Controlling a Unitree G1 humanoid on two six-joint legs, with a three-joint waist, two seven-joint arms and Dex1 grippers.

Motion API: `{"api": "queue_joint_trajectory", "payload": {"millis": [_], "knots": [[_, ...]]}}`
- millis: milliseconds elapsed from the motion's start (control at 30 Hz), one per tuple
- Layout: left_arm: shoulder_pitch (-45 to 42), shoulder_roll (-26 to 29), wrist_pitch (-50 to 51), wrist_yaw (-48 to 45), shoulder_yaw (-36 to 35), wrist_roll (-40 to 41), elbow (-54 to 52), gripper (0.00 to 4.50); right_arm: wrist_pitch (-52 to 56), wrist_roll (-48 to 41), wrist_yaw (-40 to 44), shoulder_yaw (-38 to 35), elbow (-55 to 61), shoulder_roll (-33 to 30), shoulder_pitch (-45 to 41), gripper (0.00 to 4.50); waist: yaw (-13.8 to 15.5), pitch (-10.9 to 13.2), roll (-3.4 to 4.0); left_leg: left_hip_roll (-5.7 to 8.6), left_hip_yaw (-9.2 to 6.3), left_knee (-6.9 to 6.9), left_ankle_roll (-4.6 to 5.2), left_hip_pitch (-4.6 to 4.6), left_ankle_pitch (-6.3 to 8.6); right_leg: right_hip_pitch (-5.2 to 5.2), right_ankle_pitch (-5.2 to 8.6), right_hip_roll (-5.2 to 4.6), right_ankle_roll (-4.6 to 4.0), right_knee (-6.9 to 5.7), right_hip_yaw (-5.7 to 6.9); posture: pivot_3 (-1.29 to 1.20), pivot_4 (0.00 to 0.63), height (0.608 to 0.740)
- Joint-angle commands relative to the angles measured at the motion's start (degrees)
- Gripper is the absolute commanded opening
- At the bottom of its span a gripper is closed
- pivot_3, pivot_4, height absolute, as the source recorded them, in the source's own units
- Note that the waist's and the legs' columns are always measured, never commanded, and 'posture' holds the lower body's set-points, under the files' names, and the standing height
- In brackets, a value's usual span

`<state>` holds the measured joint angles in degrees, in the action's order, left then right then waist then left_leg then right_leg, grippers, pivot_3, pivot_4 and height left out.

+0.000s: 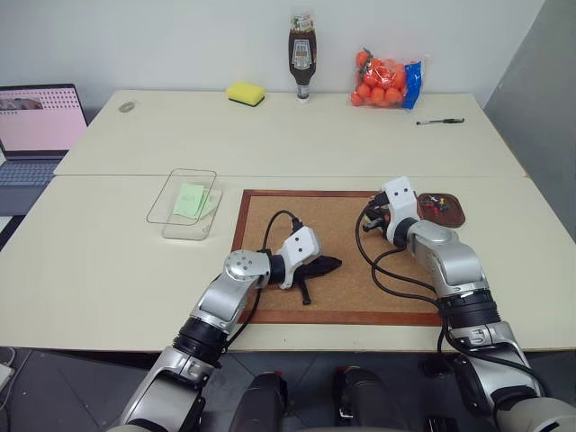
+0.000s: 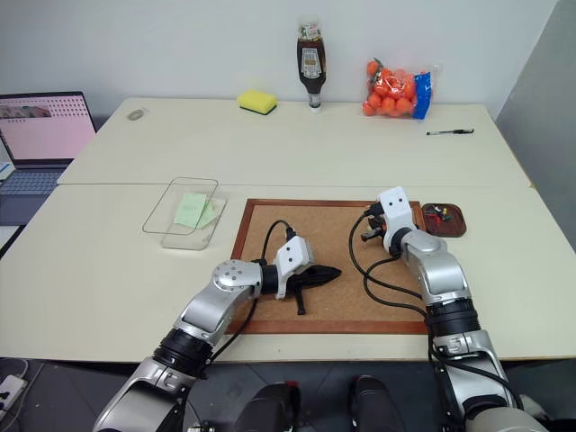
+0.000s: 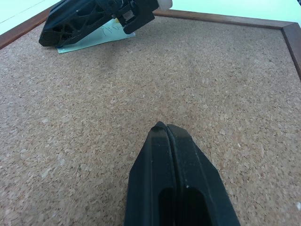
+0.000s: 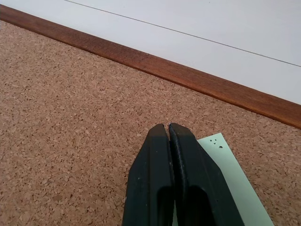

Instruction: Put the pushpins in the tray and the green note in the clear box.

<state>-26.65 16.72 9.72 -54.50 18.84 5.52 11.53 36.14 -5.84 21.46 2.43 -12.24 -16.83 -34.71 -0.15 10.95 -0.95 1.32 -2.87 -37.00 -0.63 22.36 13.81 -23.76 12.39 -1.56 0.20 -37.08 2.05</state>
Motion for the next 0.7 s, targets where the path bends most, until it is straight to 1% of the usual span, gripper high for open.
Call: {"api": "queue_joint_trajectory", "payload": {"millis": [33, 300, 567, 700], "knots": [[0.09, -0.38, -0.57, -0.19, 0.48, -0.06, -1.04, 0.0, 0.65, -1.35, -0.23, -1.95, 5.12, -0.06, -2.24, 0.02, 0.0, 0.0, 0.0, 0.0, 0.0, 0.0, 0.0, 0.01, 0.0, 0.0, 0.0, 0.0, 0.0, 0.0, 0.0, 0.0, 0.15, 0.74], [0.41, -0.16, -0.48, -0.51, 0.85, -0.41, -1.12, 0.0, 2.38, -3.25, -1.09, -3.67, 9.58, 1.17, -2.32, 0.02, -0.03, 0.0, 0.0, 0.0, 0.01, 0.01, 0.0, 0.04, 0.0, -0.04, 0.0, 0.0, 0.0, 0.01, -0.01, 0.0, 0.15, 0.74], [1.11, 0.52, -0.03, -1.06, 1.73, -0.72, -1.56, 0.0, 2.78, -3.61, -1.42, -4.0, 10.53, 1.48, -1.86, 0.02, -0.05, 0.0, 0.01, -0.01, 0.0, 0.01, 0.0, 0.02, 0.0, -0.03, 0.0, 0.01, 0.0, -0.01, 0.0, 0.0, 0.15, 0.74], [1.59, 0.78, 0.16, -1.38, 2.07, -0.57, -2.17, 0.0, 2.57, -4.03, -2.02, -5.44, 11.8, 1.03, -1.64, 0.02, -0.05, 0.0, 0.01, -0.01, 0.0, 0.02, 0.0, 0.02, 0.0, -0.03, 0.0, 0.01, 0.0, 0.01, -0.01, 0.0, 0.15, 0.74]]}}
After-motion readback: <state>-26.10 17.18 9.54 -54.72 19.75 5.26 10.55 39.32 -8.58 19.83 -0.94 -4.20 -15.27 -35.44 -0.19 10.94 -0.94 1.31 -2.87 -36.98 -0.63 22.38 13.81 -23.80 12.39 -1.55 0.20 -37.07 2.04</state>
